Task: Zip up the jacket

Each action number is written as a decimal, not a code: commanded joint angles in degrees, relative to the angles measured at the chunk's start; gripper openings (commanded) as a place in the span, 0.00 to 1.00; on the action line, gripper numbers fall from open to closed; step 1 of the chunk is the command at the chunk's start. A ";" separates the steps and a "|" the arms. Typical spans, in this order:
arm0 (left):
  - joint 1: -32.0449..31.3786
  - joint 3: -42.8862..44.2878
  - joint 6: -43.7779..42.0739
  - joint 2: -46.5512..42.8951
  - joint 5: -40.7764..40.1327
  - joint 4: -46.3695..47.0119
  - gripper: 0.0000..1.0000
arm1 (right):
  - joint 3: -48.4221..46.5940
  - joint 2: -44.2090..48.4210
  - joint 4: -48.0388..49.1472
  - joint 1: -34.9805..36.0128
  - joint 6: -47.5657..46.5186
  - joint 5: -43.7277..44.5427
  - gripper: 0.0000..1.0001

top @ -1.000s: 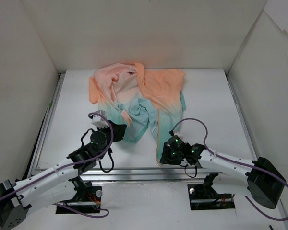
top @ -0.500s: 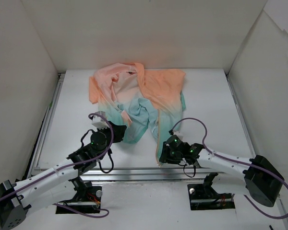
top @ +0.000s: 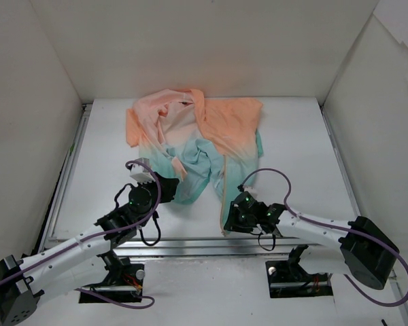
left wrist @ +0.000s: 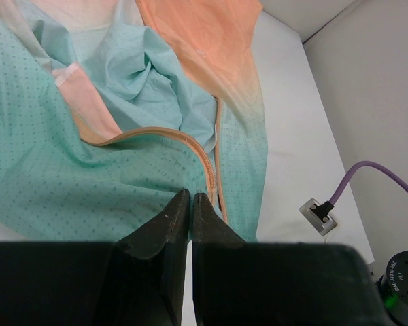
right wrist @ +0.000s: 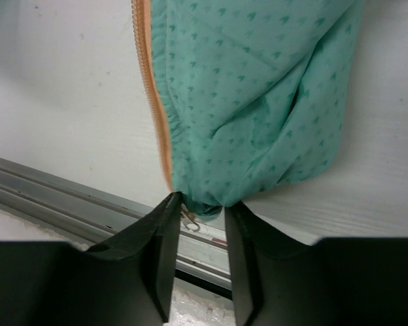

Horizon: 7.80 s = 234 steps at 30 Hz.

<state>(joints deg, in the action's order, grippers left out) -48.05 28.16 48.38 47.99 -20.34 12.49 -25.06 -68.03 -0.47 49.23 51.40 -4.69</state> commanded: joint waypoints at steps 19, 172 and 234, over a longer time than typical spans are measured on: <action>-0.46 8.22 0.14 -0.53 -4.18 0.08 0.00 | -7.45 8.44 27.26 0.43 -4.01 0.11 0.00; -16.10 7.70 -22.80 5.89 -21.85 26.45 0.00 | -18.10 5.45 43.28 -0.54 -7.80 4.51 0.00; -21.56 9.63 -24.39 7.39 -27.66 22.58 0.00 | -25.56 4.58 31.06 6.84 -13.69 17.34 0.00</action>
<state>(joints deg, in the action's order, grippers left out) -68.93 35.03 25.26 55.61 -49.52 31.55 -46.39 -63.96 24.95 55.59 38.39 11.00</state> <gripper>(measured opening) 0.013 0.024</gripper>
